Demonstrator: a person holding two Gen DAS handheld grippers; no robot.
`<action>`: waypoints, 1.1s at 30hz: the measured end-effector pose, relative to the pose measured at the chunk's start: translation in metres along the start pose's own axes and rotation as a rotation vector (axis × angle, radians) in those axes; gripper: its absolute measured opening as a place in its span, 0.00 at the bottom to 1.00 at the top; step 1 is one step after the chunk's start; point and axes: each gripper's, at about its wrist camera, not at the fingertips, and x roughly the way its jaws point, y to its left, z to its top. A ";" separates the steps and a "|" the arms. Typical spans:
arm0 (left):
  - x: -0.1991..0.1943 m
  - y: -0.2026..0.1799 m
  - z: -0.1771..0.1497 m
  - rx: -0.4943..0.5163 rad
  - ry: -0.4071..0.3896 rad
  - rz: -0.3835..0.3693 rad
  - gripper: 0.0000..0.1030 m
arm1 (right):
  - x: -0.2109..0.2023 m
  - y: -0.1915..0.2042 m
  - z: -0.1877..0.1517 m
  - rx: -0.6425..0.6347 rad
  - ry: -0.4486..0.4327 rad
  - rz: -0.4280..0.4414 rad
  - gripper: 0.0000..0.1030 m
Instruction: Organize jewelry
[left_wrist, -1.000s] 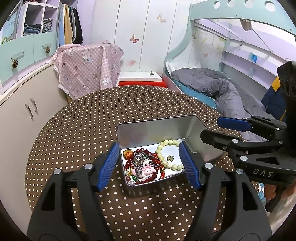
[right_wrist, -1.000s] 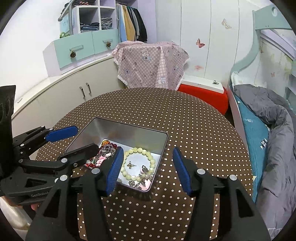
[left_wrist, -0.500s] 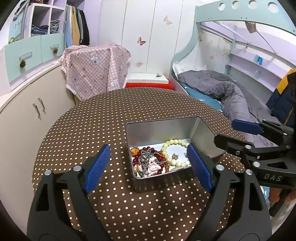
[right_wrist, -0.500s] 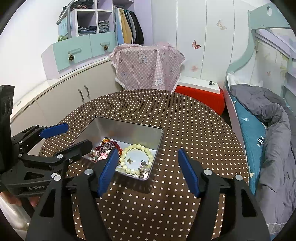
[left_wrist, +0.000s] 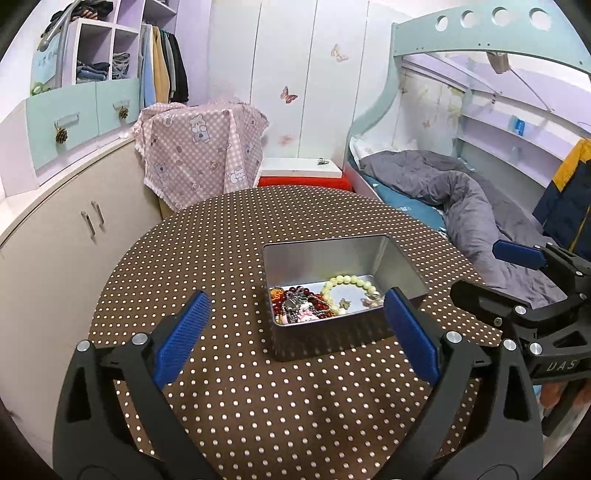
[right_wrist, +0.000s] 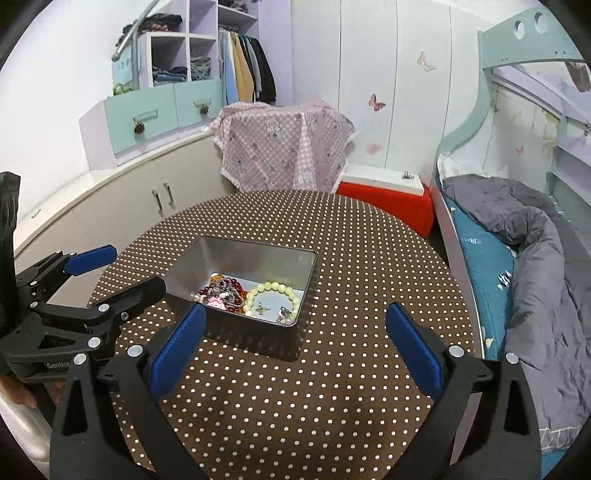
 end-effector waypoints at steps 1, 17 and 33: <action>-0.005 -0.001 0.000 0.001 -0.013 0.001 0.91 | -0.004 0.001 0.000 -0.001 -0.006 0.000 0.91; -0.070 -0.020 0.015 0.023 -0.151 0.052 0.91 | -0.071 0.017 0.003 -0.022 -0.169 -0.030 0.92; -0.121 -0.028 0.021 0.031 -0.253 0.102 0.91 | -0.121 0.034 0.004 -0.047 -0.310 -0.044 0.92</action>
